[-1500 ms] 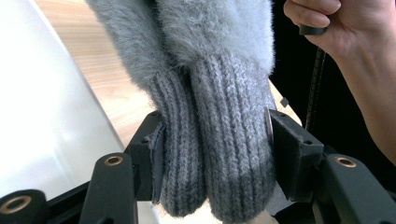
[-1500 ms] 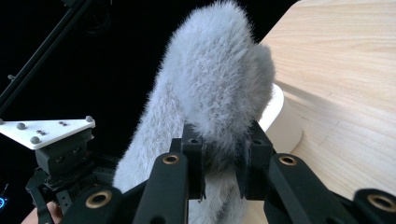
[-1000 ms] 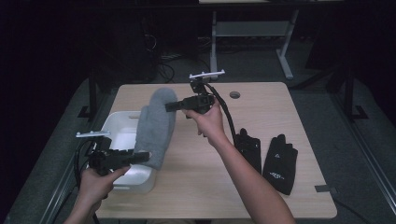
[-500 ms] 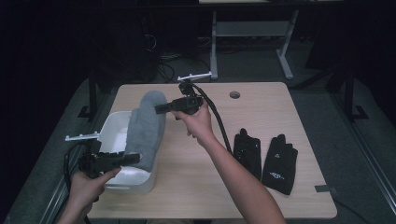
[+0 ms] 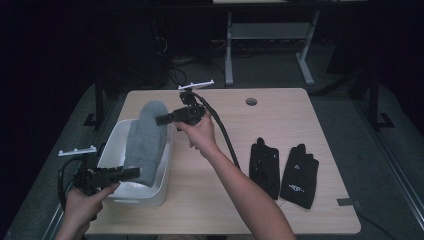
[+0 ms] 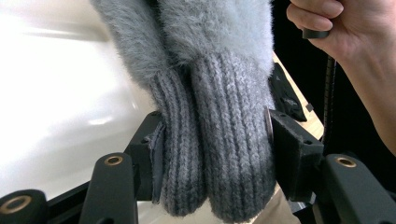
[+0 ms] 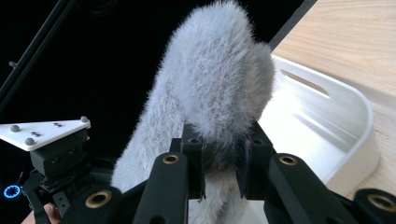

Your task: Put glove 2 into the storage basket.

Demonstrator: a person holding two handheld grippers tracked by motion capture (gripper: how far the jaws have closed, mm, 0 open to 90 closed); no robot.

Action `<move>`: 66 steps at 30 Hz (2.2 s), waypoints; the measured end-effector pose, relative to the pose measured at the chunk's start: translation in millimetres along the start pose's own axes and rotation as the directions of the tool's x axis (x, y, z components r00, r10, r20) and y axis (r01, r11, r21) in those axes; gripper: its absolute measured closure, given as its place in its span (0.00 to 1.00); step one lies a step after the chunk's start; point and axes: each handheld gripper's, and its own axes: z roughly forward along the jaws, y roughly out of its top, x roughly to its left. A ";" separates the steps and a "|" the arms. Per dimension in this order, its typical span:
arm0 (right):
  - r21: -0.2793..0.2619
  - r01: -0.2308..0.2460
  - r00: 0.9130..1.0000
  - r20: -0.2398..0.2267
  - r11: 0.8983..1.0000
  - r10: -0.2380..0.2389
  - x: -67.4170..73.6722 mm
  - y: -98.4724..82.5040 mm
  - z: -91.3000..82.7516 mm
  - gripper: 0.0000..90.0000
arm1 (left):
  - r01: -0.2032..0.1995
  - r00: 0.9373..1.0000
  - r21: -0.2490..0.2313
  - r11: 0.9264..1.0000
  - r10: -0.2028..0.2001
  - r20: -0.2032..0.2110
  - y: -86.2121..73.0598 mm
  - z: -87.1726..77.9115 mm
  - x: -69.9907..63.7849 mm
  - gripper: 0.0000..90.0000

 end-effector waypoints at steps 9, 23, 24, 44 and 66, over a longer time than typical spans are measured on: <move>0.020 -0.005 1.000 -0.011 1.000 0.005 -1.7 -0.1 16.9 0.84 | 0.023 1.000 -0.001 1.000 -0.023 -0.015 -6.1 -5.0 9.3 0.48; 0.052 -0.016 1.000 -0.016 0.999 0.017 -8.4 -1.6 43.2 0.84 | 0.051 0.997 0.006 0.999 -0.050 -0.050 -13.8 -11.1 23.7 0.48; 0.053 -0.016 1.000 -0.019 0.998 0.017 -8.7 -1.8 44.3 0.84 | 0.054 0.997 0.007 0.999 -0.053 -0.054 -14.2 -11.7 24.9 0.48; 0.096 -0.022 1.000 -0.004 0.995 0.023 -17.0 -9.9 66.5 0.84 | 0.073 0.993 0.061 0.995 -0.066 -0.101 -22.3 -12.0 36.8 0.45; 0.149 0.004 1.000 -0.019 0.989 -0.001 -20.6 -15.3 75.2 0.84 | 0.084 0.990 0.087 0.993 -0.074 -0.118 -26.4 -12.9 34.1 0.35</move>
